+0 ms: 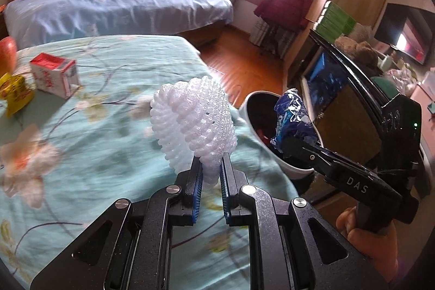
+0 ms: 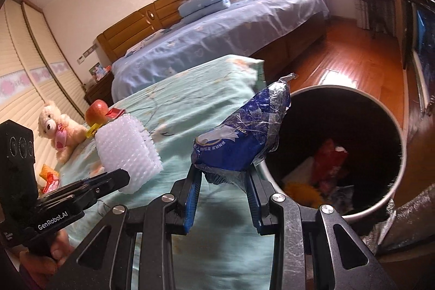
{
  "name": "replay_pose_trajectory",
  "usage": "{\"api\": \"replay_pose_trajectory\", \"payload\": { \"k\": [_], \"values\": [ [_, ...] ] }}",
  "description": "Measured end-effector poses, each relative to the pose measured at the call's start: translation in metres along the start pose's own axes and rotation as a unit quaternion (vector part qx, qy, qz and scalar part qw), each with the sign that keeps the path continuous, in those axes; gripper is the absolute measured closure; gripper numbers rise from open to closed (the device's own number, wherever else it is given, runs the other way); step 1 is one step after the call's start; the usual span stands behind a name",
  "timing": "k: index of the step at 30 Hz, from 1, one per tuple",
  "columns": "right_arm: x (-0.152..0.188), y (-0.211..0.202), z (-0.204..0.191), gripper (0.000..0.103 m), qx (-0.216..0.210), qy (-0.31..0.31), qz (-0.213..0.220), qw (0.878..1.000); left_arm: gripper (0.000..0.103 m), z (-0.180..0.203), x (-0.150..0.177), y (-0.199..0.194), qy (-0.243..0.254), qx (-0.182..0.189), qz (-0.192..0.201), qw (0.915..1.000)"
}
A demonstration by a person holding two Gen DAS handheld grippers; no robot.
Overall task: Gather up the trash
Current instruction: 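Carry the white foam net and blue bag with both grippers over the black bin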
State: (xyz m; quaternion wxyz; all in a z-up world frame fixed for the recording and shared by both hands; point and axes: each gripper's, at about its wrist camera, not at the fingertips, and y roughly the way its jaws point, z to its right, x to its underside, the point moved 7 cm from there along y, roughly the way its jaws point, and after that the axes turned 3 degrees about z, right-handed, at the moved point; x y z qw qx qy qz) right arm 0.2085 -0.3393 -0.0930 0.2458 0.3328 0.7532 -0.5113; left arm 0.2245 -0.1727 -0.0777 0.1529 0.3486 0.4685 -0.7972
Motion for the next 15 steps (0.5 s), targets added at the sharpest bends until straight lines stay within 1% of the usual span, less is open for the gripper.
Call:
{"api": "replay_pose_trajectory", "payload": {
  "k": [8, 15],
  "values": [
    [-0.001, -0.009, 0.03, 0.07, 0.021, 0.013, 0.003, 1.0, 0.092, 0.026, -0.004, 0.014, 0.017, 0.016, -0.009, 0.9997],
    [0.0, -0.011, 0.052, 0.07, 0.03, 0.023, 0.001, 0.999, 0.092, 0.046, -0.008, 0.028, 0.037, 0.022, -0.017, 0.9989]
  ]
}}
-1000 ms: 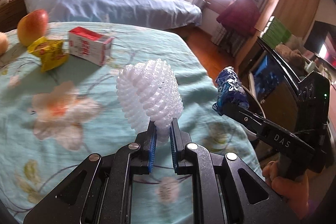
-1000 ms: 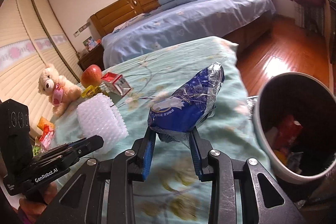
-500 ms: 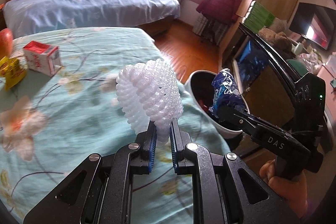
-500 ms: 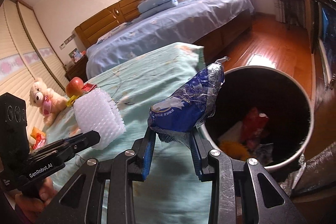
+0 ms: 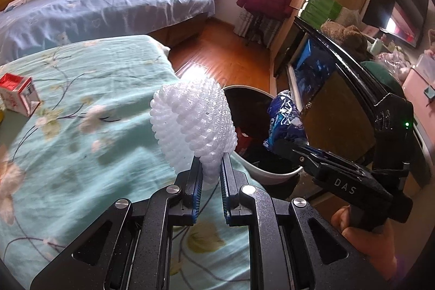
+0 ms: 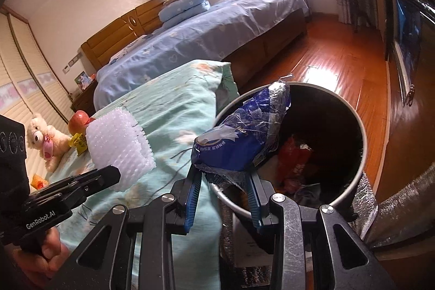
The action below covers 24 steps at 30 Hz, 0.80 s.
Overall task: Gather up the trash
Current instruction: 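Carry the white foam net and blue bag with both grippers over the black bin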
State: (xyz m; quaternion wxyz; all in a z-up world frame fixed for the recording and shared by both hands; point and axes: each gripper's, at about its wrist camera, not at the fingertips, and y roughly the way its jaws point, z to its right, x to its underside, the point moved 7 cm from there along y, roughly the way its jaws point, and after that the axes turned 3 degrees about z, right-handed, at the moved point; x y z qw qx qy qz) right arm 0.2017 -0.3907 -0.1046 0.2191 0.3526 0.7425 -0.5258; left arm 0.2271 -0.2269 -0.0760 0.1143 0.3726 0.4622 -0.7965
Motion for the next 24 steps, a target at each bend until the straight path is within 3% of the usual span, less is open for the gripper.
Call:
{"api": "replay_pose_trajectory", "payload": {
  "k": [24],
  "values": [
    [-0.009, 0.008, 0.039, 0.07, 0.022, 0.012, -0.006, 1.0, 0.092, 0.033, -0.009, 0.038, 0.038, 0.018, -0.029, 0.9987]
  ]
}}
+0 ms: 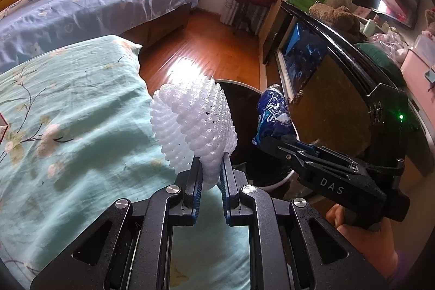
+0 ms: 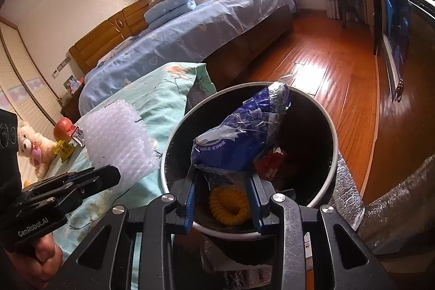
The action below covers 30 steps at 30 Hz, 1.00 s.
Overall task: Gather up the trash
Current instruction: 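Carry the white foam net and blue bag with both grippers over the black bin, then open both grippers to drop the foam net and blue bag into the bin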
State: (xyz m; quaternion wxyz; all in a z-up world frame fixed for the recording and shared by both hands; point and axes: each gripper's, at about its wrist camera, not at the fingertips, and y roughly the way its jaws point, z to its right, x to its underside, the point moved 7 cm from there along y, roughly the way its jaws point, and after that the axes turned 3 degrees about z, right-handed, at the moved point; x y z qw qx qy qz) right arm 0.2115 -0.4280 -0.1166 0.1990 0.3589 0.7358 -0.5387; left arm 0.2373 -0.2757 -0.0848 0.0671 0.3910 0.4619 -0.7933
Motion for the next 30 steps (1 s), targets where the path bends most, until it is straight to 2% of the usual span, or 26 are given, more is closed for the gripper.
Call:
{"api": "replay_pose_trajectory", "payload": {
  "k": [22, 25, 27, 30],
  "values": [
    [-0.007, 0.006, 0.018, 0.067, 0.015, -0.002, -0.011, 1.0, 0.091, 0.007, -0.006, 0.023, 0.002, 0.001, -0.021, 0.9998],
    [-0.008, 0.007, 0.02, 0.064, 0.018, -0.001, -0.011, 1.0, 0.087, 0.006, -0.007, 0.024, -0.001, 0.0, -0.022, 0.9998],
    [-0.008, 0.006, 0.022, 0.057, 0.02, 0.002, -0.012, 1.0, 0.081, 0.006, -0.007, 0.023, -0.003, 0.001, -0.021, 0.9998],
    [-0.009, 0.005, 0.024, 0.052, 0.022, 0.005, -0.009, 1.0, 0.078, 0.007, -0.007, 0.021, -0.003, 0.003, -0.017, 0.9998]
  ]
}}
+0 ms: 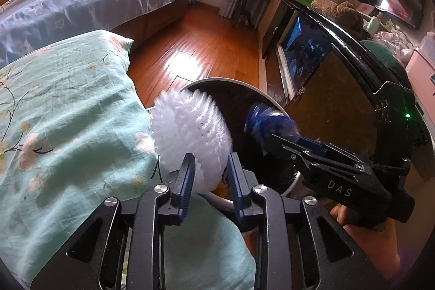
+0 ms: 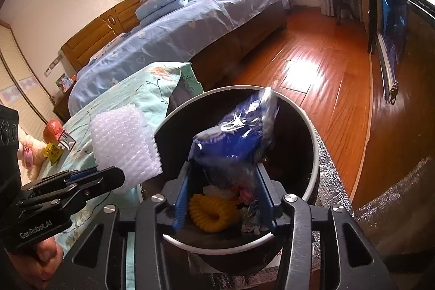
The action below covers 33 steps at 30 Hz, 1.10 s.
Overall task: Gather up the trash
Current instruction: 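Open both grippers to drop the foam net and blue bag into the bin, then move both open grippers back over the yellow bag and milk carton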
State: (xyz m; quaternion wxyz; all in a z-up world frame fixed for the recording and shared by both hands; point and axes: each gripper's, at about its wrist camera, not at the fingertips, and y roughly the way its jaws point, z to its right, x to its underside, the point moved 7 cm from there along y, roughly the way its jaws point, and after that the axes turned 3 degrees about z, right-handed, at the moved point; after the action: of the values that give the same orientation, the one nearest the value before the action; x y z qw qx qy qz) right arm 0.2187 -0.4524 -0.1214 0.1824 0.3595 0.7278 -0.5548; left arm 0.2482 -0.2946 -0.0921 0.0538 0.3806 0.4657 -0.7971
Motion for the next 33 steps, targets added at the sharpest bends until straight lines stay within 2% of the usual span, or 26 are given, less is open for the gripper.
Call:
{"api": "replay_pose_trajectory", "payload": {
  "k": [3, 11, 16, 20, 22, 26, 33],
  "values": [
    [-0.001, -0.001, 0.002, 0.045, 0.002, 0.004, 0.003, 1.0, 0.078, 0.001, 0.001, -0.003, 0.002, 0.002, 0.003, 1.0],
    [0.0, -0.003, -0.004, 0.043, -0.002, 0.006, 0.005, 1.0, 0.073, -0.006, 0.007, -0.013, -0.002, -0.006, 0.008, 1.0],
    [0.001, -0.005, -0.011, 0.037, -0.005, 0.003, 0.006, 1.0, 0.067, -0.013, 0.009, -0.021, -0.008, -0.016, 0.014, 0.9997],
    [0.002, -0.009, -0.021, 0.025, -0.009, 0.001, 0.011, 1.0, 0.06, -0.018, 0.012, -0.031, -0.01, -0.025, 0.022, 0.9994],
    [0.002, -0.01, -0.027, 0.023, -0.013, -0.001, 0.012, 1.0, 0.058, -0.022, 0.014, -0.036, -0.013, -0.03, 0.026, 0.9991],
    [0.004, -0.012, -0.039, 0.013, -0.022, -0.007, 0.014, 1.0, 0.051, -0.032, 0.019, -0.047, -0.022, -0.042, 0.033, 0.9983],
    [0.012, -0.008, -0.067, 0.012, -0.039, -0.018, 0.006, 0.999, 0.035, -0.057, 0.029, -0.064, -0.048, -0.071, 0.045, 0.9953]
  ]
}}
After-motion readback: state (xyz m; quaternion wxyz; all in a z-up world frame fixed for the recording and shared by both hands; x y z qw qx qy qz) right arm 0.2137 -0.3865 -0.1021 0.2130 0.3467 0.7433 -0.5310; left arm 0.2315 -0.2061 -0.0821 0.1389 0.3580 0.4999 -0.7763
